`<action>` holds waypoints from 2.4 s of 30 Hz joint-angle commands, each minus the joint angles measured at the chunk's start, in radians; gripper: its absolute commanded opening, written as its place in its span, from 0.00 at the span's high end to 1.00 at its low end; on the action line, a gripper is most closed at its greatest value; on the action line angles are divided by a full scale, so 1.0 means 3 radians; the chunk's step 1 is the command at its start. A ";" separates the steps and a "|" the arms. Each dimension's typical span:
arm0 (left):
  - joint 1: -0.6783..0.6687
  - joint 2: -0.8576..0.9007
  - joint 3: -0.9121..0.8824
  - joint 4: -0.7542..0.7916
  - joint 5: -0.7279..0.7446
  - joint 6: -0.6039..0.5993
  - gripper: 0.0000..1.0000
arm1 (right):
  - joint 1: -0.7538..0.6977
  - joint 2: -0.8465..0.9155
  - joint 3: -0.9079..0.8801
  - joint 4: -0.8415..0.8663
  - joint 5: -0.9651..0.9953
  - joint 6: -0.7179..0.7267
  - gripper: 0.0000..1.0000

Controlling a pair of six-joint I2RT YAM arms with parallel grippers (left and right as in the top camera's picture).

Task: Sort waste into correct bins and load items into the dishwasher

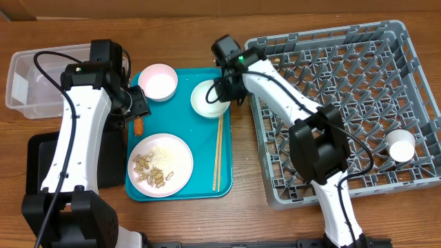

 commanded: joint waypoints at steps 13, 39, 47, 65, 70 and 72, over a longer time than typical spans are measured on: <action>-0.0001 -0.0050 0.0050 0.0029 -0.0033 0.0004 0.42 | -0.0852 -0.1357 0.0635 -0.1490 0.3250 0.1162 0.96; -0.0003 -0.0050 0.0050 0.0028 -0.0020 0.0003 0.42 | -0.1905 -0.1328 -0.1675 0.0804 0.3933 0.0930 0.96; -0.0003 -0.0050 0.0050 0.0029 -0.0020 0.0003 0.42 | -0.1926 -0.1322 -0.2066 0.1092 0.3924 0.0913 0.96; -0.0003 -0.0050 0.0050 0.0038 -0.0020 0.0003 0.39 | -0.1673 -0.1322 -0.2110 0.1221 0.4082 0.0525 0.96; -0.0003 -0.0050 0.0050 0.0037 -0.0022 0.0004 0.38 | -0.1542 -0.1322 -0.2110 0.1134 0.4046 0.0535 0.96; -0.0003 -0.0050 0.0050 0.0038 -0.0020 0.0003 0.38 | -0.1507 -0.1322 -0.2110 0.1085 0.4007 0.0552 0.96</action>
